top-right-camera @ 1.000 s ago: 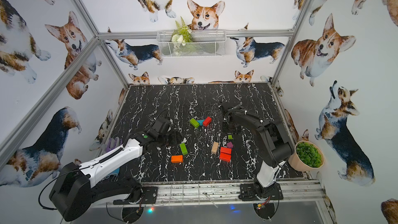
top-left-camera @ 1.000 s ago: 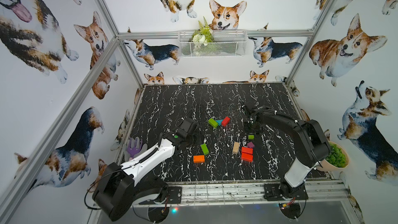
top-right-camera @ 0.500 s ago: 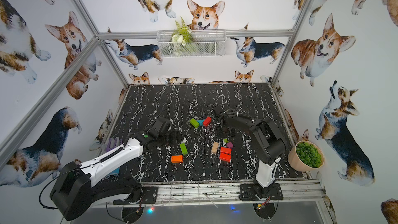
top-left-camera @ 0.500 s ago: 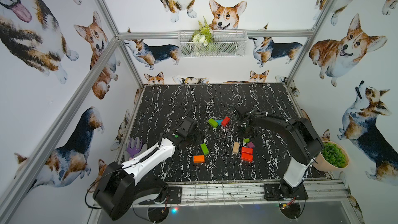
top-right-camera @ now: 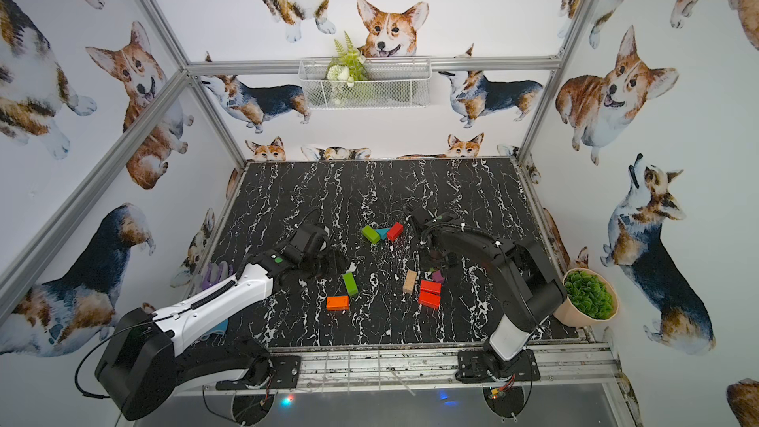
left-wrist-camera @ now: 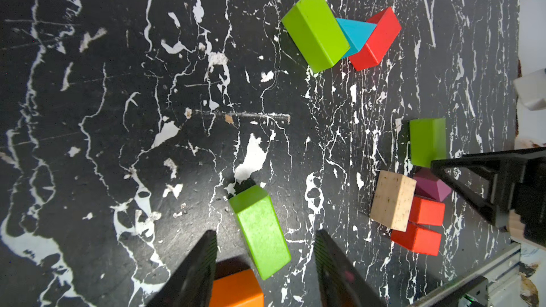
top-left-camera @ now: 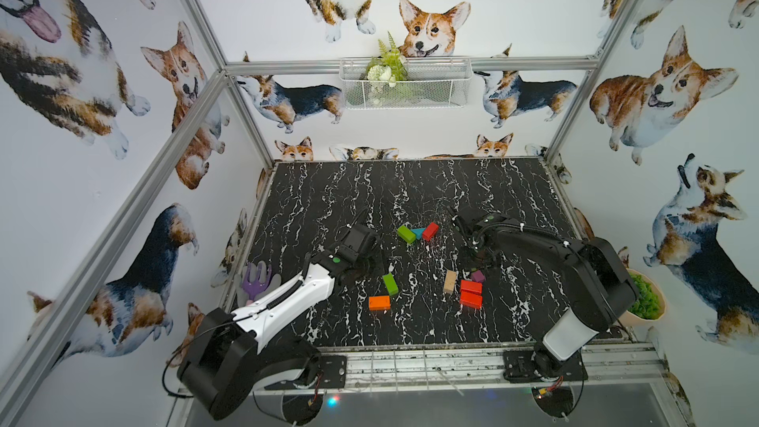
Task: Assemble a heart with building blocks
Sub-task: Assemble the building block at the center of the board.
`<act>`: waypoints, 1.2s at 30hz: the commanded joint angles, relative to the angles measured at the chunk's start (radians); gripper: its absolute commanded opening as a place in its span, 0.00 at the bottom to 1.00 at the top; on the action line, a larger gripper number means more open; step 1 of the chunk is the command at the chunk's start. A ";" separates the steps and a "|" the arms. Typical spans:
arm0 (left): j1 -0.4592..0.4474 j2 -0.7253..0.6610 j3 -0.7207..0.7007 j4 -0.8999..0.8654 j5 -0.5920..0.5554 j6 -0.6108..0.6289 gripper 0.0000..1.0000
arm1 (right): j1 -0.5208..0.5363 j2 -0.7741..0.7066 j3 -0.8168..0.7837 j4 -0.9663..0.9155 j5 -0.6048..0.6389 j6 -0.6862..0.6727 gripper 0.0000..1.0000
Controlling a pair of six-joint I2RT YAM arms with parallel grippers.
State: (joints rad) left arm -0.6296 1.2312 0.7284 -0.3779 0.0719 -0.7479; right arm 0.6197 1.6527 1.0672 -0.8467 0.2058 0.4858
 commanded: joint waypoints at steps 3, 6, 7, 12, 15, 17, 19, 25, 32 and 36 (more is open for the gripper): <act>0.001 0.000 0.005 0.010 -0.005 -0.005 0.56 | 0.000 0.019 0.012 -0.046 0.035 0.043 0.56; 0.001 -0.007 -0.001 0.009 -0.006 -0.004 0.56 | -0.003 0.038 0.019 -0.048 0.048 0.050 0.55; 0.001 -0.007 -0.004 0.009 -0.007 -0.004 0.56 | -0.006 0.046 0.024 -0.055 0.065 0.054 0.55; 0.001 -0.012 -0.024 0.019 -0.002 -0.014 0.56 | -0.051 0.071 0.041 -0.018 0.034 0.036 0.53; 0.001 -0.012 -0.031 0.017 -0.005 -0.013 0.56 | -0.055 0.095 0.070 0.009 -0.008 0.004 0.53; 0.001 -0.014 -0.034 0.017 -0.006 -0.015 0.56 | -0.055 0.114 0.084 0.024 -0.047 -0.020 0.55; 0.001 -0.017 -0.034 0.015 -0.007 -0.015 0.56 | -0.055 0.134 0.098 0.026 -0.059 -0.032 0.59; 0.001 -0.010 -0.025 0.014 -0.008 -0.013 0.56 | -0.061 0.178 0.117 0.041 -0.084 -0.035 0.61; 0.001 0.001 -0.017 0.017 -0.008 -0.007 0.56 | -0.067 0.208 0.153 0.038 -0.071 0.002 0.51; 0.001 0.007 -0.009 0.014 -0.009 -0.002 0.56 | -0.071 0.244 0.194 0.049 -0.096 -0.001 0.48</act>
State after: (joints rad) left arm -0.6296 1.2350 0.7078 -0.3649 0.0723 -0.7551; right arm 0.5495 1.8748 1.2308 -0.8082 0.1287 0.4713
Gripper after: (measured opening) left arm 0.565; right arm 0.479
